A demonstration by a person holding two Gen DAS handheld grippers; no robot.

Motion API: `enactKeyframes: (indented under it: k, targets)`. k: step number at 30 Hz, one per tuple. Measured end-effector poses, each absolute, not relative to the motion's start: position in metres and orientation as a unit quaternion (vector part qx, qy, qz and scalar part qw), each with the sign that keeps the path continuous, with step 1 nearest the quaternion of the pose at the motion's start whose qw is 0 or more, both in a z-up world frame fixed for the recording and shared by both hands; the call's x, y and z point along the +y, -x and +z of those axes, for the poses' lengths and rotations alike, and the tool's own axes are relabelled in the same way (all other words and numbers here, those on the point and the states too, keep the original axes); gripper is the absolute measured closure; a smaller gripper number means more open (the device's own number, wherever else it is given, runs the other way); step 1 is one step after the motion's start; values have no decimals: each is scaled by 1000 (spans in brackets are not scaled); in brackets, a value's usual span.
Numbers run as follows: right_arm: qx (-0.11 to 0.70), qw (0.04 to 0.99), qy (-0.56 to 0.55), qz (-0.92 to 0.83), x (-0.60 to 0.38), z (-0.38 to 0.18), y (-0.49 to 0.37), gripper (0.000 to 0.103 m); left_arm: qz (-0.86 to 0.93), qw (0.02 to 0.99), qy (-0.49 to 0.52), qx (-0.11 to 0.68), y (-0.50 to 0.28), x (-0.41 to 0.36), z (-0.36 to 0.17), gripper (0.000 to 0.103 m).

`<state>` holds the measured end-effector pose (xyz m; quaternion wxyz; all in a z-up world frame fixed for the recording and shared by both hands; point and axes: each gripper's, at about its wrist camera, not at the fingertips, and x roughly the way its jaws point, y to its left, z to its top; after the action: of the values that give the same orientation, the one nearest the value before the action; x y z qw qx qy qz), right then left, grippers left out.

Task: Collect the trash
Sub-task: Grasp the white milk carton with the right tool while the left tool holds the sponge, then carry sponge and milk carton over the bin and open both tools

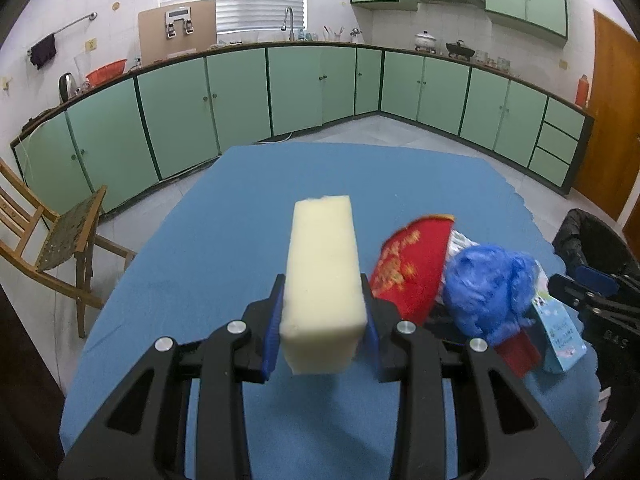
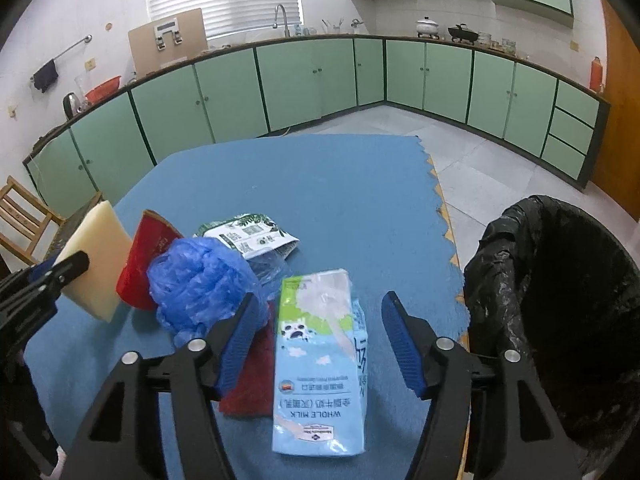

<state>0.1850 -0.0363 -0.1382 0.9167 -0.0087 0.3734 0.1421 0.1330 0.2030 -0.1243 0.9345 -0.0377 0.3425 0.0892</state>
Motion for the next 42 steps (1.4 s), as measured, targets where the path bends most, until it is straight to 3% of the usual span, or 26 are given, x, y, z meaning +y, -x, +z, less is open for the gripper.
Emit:
enactKeyframes:
  k: [20, 22, 23, 42]
  targets:
    - [398, 910, 13, 118, -36, -182, -182, 40, 95, 930, 24, 355, -110, 180, -142, 70]
    - [403, 907, 15, 119, -35, -183, -184, 52, 95, 930, 25, 354, -110, 180, -142, 70]
    - [404, 907, 16, 118, -35, -182, -185, 52, 96, 930, 25, 354, -111, 179, -142, 70]
    - [331, 935, 6, 127, -44, -104, -159, 55, 99, 940, 34, 324, -104, 176, -115, 71]
